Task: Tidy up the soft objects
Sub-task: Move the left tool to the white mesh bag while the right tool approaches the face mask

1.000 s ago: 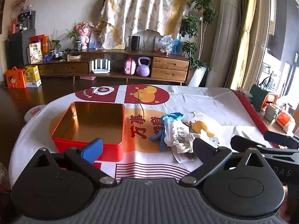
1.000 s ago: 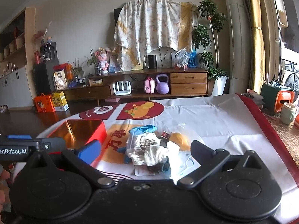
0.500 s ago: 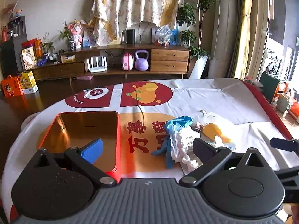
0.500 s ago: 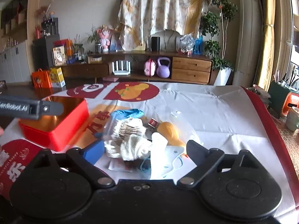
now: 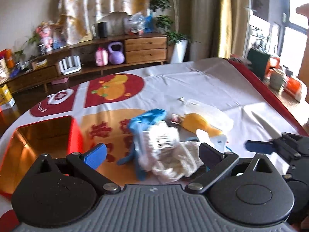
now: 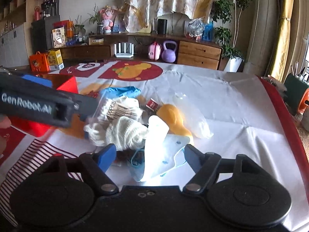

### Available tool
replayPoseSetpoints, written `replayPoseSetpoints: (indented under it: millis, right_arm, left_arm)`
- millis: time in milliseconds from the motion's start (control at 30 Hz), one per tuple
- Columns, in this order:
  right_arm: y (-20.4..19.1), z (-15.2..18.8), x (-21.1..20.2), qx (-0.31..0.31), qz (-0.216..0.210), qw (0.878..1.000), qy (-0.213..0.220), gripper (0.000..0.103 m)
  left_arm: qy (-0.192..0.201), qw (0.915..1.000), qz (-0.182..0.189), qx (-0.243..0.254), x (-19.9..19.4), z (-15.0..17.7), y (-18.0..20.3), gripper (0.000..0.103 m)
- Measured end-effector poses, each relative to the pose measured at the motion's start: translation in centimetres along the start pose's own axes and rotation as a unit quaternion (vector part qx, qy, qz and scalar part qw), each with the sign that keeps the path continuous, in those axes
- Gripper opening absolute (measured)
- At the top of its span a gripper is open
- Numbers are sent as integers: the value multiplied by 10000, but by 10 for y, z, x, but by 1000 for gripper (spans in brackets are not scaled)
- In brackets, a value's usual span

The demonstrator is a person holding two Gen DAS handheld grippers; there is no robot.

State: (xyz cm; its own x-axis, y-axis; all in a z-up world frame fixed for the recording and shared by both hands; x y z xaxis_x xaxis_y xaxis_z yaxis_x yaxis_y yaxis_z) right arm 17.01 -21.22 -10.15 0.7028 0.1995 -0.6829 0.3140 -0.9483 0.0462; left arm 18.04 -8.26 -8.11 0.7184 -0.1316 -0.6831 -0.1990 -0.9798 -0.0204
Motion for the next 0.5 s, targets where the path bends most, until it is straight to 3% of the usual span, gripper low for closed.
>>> replayPoseSetpoints:
  millis: [167,267,500]
  right_arm:
    - [2,4,13,-98,7,9999,-136,57]
    - [6,6,18,-37,21,9998,-177,57]
    - [20,11,31,217,72,9990,-383,58]
  left_arm:
    - [-109,9995,249,152,18,2,14,98]
    - [-244,9987,322,296,29,3,20,86]
    - [-415,9968,446,519,50,5,30,71]
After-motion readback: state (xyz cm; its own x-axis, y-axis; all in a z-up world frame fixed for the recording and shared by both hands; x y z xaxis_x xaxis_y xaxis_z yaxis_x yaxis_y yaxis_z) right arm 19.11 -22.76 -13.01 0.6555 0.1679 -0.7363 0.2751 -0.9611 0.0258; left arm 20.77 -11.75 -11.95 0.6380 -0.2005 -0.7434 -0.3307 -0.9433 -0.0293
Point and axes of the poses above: each gripper's, at about its wrist camera, not at the fingertips, and x roughly the way its jaws point, y to its right, z to its underside, the point moved 2 cm from there along x, roughly the way its jaws point, and after that the axes turned 5 degrees about -y, right-handed, at the moved point
